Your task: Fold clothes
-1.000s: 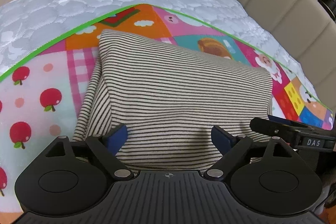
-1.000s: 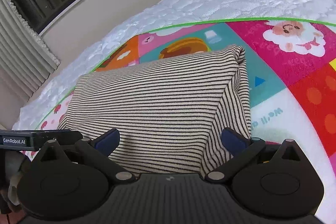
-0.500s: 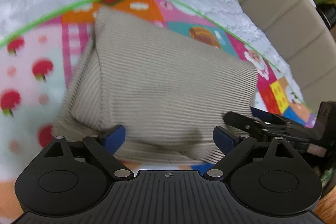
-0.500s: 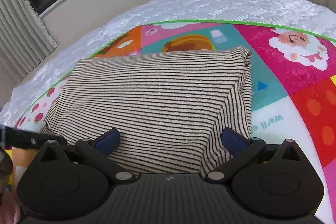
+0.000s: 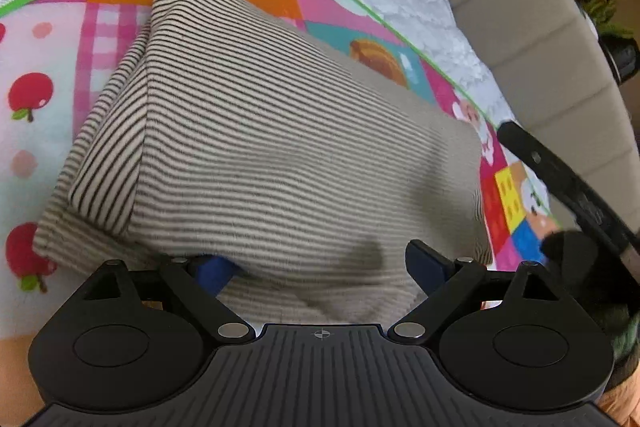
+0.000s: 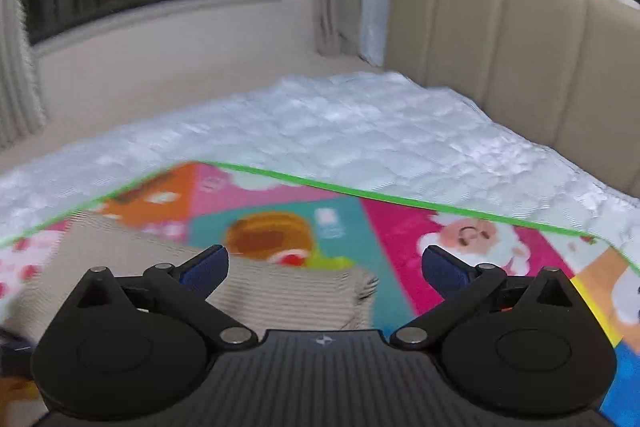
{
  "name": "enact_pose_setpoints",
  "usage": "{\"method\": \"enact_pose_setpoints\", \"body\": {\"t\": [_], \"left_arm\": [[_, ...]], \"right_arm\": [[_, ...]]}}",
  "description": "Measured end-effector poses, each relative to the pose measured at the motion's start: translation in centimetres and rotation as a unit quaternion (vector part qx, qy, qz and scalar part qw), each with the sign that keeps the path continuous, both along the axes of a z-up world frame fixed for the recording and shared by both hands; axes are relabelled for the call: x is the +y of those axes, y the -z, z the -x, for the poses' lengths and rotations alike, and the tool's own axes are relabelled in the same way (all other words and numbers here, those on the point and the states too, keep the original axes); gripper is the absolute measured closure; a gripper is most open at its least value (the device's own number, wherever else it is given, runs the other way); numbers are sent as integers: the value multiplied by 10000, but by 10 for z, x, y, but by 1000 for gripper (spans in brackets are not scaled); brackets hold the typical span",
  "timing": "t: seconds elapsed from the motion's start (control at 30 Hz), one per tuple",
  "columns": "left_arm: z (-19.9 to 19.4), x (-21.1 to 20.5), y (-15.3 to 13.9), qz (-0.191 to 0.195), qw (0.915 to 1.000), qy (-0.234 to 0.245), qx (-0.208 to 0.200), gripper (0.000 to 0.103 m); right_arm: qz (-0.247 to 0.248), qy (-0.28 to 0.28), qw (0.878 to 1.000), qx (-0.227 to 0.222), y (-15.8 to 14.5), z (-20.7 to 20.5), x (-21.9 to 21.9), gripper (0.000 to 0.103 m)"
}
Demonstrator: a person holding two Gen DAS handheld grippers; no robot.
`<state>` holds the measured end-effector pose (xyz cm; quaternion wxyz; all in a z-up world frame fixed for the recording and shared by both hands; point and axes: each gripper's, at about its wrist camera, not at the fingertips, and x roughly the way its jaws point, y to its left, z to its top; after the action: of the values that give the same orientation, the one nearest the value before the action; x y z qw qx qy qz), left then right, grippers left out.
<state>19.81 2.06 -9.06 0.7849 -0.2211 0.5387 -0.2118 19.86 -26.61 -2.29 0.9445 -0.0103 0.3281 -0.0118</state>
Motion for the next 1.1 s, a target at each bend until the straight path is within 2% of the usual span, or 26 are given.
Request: {"method": "enact_pose_setpoints", "body": {"t": [0.1,0.2,0.37,0.43,0.6,0.73,0.87,0.93,1.1], "left_arm": [[-11,1,4,116,9999,5,11,9],[-23,5,5,257,9997,-13,-24,9],[-48,16,6,425,9986,-299,-47,9],[-58,17,5,395,9983,-403,-172,9],[-65,21,1,119,9966,-598,-555,10],[-50,27,-10,-112,9946,-716,-744,9],[-27,32,-21,-168,9935,-786,-800,9],[-13,26,-24,-223,9947,-618,-797,9],[14,9,-28,-332,9965,-165,-750,8]], "right_arm": [[158,57,9987,480,16,-33,-11,0],[217,-101,9949,975,33,-45,-13,0],[197,-208,9933,1118,39,-13,-11,0],[206,-204,9925,1187,36,1,-5,0],[496,-486,9899,1238,33,43,32,0],[692,-814,9902,899,20,68,59,0],[677,-524,9957,344,1,80,59,0],[474,-224,9985,161,-2,78,47,0],[-60,91,9978,651,21,66,17,0]]}}
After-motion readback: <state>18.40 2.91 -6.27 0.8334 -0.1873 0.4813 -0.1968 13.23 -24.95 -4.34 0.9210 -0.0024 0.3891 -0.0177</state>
